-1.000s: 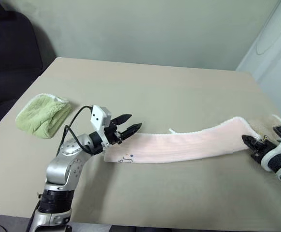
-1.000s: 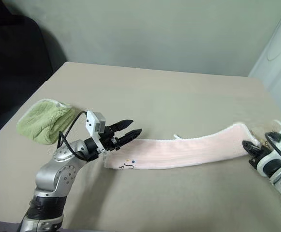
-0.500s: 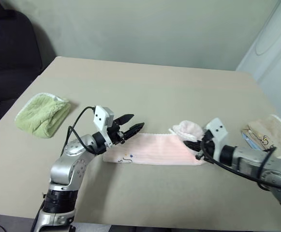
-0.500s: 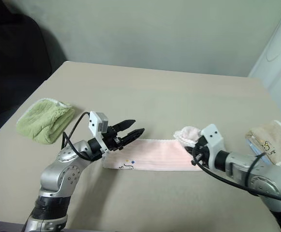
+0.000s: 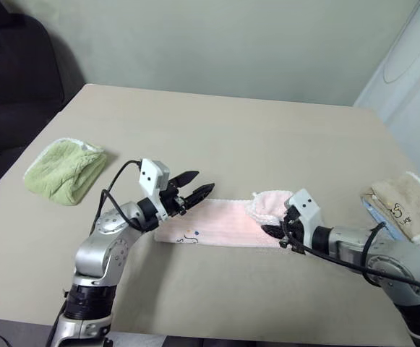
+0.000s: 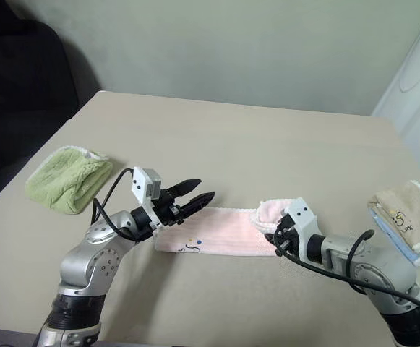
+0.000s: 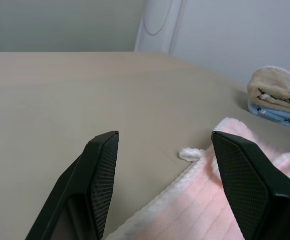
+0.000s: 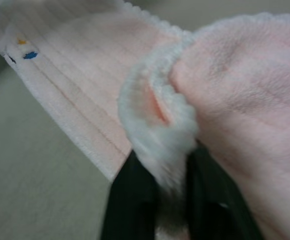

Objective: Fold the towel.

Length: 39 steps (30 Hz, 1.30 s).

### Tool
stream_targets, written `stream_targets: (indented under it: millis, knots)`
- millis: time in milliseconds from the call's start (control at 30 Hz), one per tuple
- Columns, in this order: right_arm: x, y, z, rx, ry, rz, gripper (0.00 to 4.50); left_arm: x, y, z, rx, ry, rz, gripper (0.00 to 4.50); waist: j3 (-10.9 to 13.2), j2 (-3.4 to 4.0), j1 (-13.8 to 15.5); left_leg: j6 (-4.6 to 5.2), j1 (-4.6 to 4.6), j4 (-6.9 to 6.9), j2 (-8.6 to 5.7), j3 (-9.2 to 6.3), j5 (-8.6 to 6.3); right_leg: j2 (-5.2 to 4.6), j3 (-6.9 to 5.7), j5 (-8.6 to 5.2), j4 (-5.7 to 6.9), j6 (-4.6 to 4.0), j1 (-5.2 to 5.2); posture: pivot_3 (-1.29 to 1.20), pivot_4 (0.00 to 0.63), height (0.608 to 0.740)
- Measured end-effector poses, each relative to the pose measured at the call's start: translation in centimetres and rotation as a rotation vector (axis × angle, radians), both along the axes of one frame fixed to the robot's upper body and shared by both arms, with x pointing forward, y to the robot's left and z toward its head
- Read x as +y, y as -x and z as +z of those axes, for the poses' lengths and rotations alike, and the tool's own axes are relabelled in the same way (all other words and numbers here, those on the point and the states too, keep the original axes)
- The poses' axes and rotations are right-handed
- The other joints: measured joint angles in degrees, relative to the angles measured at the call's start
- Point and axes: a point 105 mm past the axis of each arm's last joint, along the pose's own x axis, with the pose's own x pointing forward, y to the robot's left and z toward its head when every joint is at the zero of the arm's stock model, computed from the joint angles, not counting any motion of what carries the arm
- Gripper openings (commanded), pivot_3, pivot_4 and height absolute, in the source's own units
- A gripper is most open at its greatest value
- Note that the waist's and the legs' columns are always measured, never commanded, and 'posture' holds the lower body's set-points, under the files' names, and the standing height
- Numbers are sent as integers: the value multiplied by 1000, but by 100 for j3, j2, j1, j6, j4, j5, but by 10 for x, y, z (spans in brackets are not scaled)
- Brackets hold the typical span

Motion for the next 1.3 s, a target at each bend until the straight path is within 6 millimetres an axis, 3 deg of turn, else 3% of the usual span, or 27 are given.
stream_targets:
  millis: [167, 267, 433, 533, 667, 800, 900, 1033, 1300]
  knots:
    - [-1, 3, 9, -10, -67, 4, 3368, 0, 0, 1, -2, 0, -4, 3211, 0, 0, 3, -1, -2, 0, -1, 1, 1, 0, 0, -1, 0, 1, -1, 0, 150, 740]
    - [-7, 10, 25, -57, -119, 16, 3368, -1, 0, 1, -3, -2, -13, 3211, 0, -1, 12, -2, -3, -1, -4, -2, 1, 0, -1, 1, 0, -4, 1, 0, 150, 740]
    - [-37, 22, 37, -71, -132, -12, 3368, 2, -1, -1, 5, -3, -11, 3211, 1, -4, 15, -4, -4, -2, -4, 2, 0, -1, 2, -20, -4, 14, 1, 0, 150, 740]
    - [-45, 20, 46, -116, -130, -20, 2798, 3, -2, -2, 10, -1, -10, 3211, 3, -5, -4, -5, -1, -2, -2, 1, 1, 1, 2, -33, -2, 34, -1, 0, 150, 740]
    - [-61, -7, 50, -195, -73, -101, 1440, 2, -4, 0, 7, 4, -16, 3211, 6, -6, -43, -6, 1, -1, 0, 1, 5, 1, 3, -32, -3, 34, -6, 0, 150, 740]
    - [-42, -25, 49, -241, -130, -58, 14, 2, -5, 0, 8, 3, -20, 3211, 6, -3, -52, -4, 4, -10, 2, 0, 7, 2, -1, 16, 3, -13, -7, 0, 150, 740]
    - [-32, -34, 31, -223, -132, -29, 14, 5, -5, 0, 8, -4, -12, 3211, 3, -8, -31, -3, 5, -14, 4, -6, 6, 2, -6, 22, 0, -12, -3, 0, 150, 740]
    - [-29, -43, -28, -114, -84, -43, 14, 22, -1, 0, 34, 7, 50, 3211, 1, -11, -5, 38, 5, -14, 3, -6, 30, -1, -5, 26, -6, -18, 0, 0, 150, 740]
    - [-22, -49, -41, -227, -59, 2, 14, 65, 38, -3, 191, 90, 170, 3211, -7, -18, -58, -22, 49, -17, 6, -5, -7, 5, -2, 11, -6, -22, 21, 0, 150, 740]
